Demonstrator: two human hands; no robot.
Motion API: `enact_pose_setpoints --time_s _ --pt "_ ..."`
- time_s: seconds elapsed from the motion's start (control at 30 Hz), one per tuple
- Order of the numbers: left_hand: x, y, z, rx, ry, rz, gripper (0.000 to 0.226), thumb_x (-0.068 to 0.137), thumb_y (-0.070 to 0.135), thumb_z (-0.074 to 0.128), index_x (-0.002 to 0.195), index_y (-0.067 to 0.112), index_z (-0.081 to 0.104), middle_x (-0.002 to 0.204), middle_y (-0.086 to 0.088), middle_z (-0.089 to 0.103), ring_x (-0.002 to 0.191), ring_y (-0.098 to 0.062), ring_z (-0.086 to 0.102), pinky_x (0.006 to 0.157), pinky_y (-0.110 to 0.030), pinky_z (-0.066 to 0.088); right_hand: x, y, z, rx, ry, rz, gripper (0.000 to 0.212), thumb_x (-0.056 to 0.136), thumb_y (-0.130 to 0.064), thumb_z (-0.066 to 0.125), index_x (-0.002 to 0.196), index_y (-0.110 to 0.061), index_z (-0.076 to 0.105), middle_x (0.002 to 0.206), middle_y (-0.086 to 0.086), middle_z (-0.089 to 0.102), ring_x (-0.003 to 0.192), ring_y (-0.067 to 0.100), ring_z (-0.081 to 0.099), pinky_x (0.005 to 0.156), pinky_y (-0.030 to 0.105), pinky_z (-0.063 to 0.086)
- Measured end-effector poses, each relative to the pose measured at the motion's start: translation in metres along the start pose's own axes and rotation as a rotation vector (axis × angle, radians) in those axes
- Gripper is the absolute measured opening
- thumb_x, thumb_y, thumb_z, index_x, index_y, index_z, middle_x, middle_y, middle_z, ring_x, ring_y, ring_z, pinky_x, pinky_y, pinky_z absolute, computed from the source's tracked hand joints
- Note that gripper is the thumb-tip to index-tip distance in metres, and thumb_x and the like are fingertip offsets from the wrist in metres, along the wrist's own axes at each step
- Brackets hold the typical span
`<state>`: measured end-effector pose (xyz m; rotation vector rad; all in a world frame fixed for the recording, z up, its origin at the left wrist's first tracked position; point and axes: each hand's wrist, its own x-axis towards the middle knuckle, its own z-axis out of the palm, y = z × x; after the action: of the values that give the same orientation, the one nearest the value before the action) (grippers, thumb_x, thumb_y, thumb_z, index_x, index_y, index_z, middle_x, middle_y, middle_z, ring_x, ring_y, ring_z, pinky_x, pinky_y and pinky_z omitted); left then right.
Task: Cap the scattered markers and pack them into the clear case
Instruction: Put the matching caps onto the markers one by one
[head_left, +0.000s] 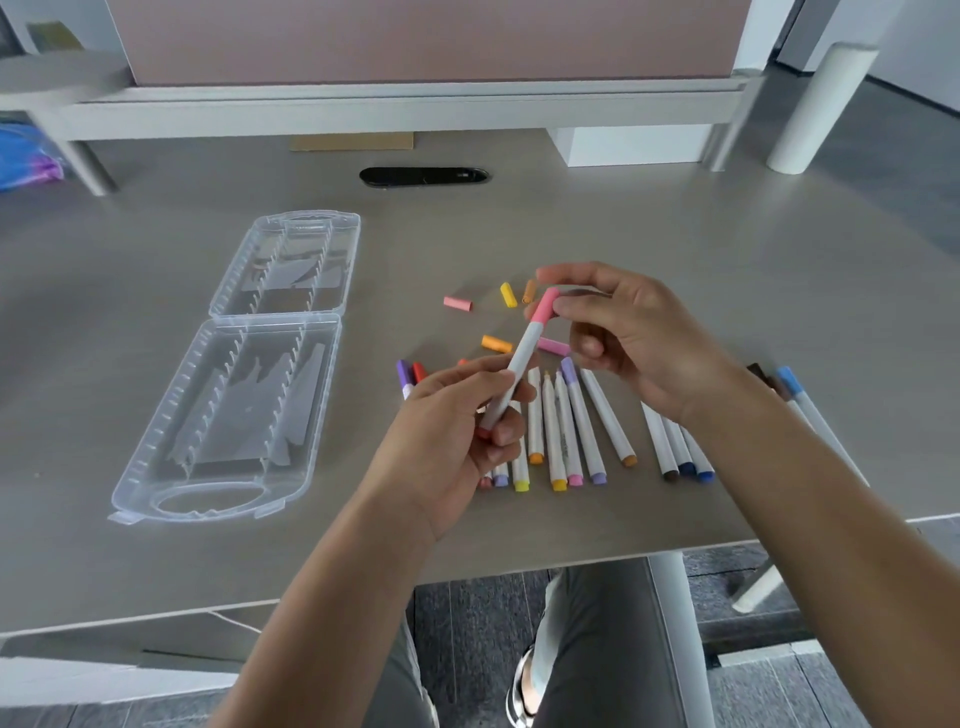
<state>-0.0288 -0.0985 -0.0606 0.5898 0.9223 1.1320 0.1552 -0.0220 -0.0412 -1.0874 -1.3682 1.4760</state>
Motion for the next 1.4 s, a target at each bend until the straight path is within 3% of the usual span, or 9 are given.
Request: enact_pose_setpoints --time_s 0.2,0.53,0.67,0.77,0.83,0.9,1.03,1.13,1.4 --pt "0.000 -0.010 0.017 -0.042 0.016 -0.035 0.019 0.099 -0.004 0.050 0.108 -0.002 0.066 0.079 -0.015 0.059 0.050 -0.014 0.039 0.046 -0.024 0.029 -0.010 0.004 -0.007 -0.080 0.162 0.001 0.014 0.098 -0.014 0.068 0.107 -0.010 0.078 0.094 0.005 0.078 0.058 0.013 0.044 0.051 0.020 0.038" --pt "-0.001 -0.029 0.045 -0.058 0.026 -0.084 0.024 0.100 -0.003 0.047 0.116 -0.008 0.064 0.074 -0.011 0.054 0.047 -0.013 0.037 0.042 -0.022 0.029 -0.026 0.016 -0.016 -0.264 0.298 0.002 0.012 0.096 -0.025 0.072 0.098 -0.017 0.081 0.080 -0.004 0.074 0.063 0.008 0.050 0.056 0.024 0.044" --pt "-0.004 -0.031 0.055 -0.037 0.032 -0.062 0.027 0.101 0.000 0.051 0.125 -0.011 0.057 0.080 -0.018 0.063 0.051 -0.019 0.053 0.044 -0.025 0.043 -0.029 0.012 -0.019 -0.280 0.267 0.018 0.010 0.096 -0.023 0.072 0.103 -0.020 0.078 0.084 0.000 0.075 0.059 0.007 0.050 0.053 0.020 0.044" --pt "-0.006 -0.030 0.054 0.030 0.015 -0.020 0.025 0.101 0.006 0.054 0.116 -0.010 0.064 0.096 -0.029 0.071 0.078 -0.036 0.072 0.068 -0.036 0.062 -0.023 0.004 -0.032 -0.208 0.369 0.053 0.006 0.096 -0.021 0.072 0.099 -0.018 0.076 0.076 -0.003 0.068 0.054 0.007 0.047 0.047 0.017 0.043" --pt "-0.008 -0.030 0.049 0.060 0.031 0.017 0.025 0.100 0.009 0.056 0.111 -0.010 0.068 0.107 -0.031 0.071 0.098 -0.042 0.072 0.091 -0.043 0.059 -0.018 0.001 -0.045 -0.314 0.429 0.058 0.007 0.095 -0.024 0.073 0.097 -0.018 0.075 0.075 -0.003 0.065 0.055 0.007 0.049 0.046 0.015 0.041" --pt "-0.010 -0.028 0.044 0.051 0.060 0.036 0.023 0.099 0.010 0.057 0.105 -0.008 0.071 0.106 -0.030 0.072 0.103 -0.041 0.071 0.097 -0.045 0.057 -0.013 0.002 -0.052 -0.556 0.391 0.058 0.012 0.093 -0.028 0.075 0.098 -0.017 0.076 0.078 -0.002 0.069 0.057 0.006 0.056 0.052 0.016 0.044" --pt "-0.012 -0.026 0.034 0.017 0.104 0.033 0.021 0.099 0.009 0.055 0.098 -0.004 0.071 0.093 -0.022 0.073 0.090 -0.036 0.074 0.084 -0.038 0.061 -0.003 0.014 -0.040 -1.019 0.316 0.051 0.014 0.091 -0.036 0.076 0.097 -0.023 0.075 0.074 -0.005 0.068 0.068 0.014 0.066 0.067 0.028 0.053" --pt "-0.015 -0.025 0.029 0.021 0.111 0.033 0.021 0.099 0.011 0.055 0.098 -0.003 0.071 0.088 -0.019 0.073 0.083 -0.031 0.074 0.073 -0.032 0.061 -0.002 0.019 -0.027 -1.216 0.347 0.032 0.013 0.091 -0.038 0.071 0.098 -0.027 0.074 0.081 -0.006 0.066 0.080 0.021 0.064 0.068 0.030 0.045" --pt "-0.021 -0.024 0.022 -0.027 0.091 0.062 0.022 0.099 0.011 0.054 0.100 -0.004 0.069 0.087 -0.019 0.071 0.080 -0.030 0.072 0.080 -0.037 0.059 -0.014 0.016 -0.024 -1.285 0.359 0.030 0.015 0.095 -0.036 0.065 0.096 -0.025 0.076 0.085 -0.004 0.070 0.080 0.021 0.065 0.066 0.029 0.043"
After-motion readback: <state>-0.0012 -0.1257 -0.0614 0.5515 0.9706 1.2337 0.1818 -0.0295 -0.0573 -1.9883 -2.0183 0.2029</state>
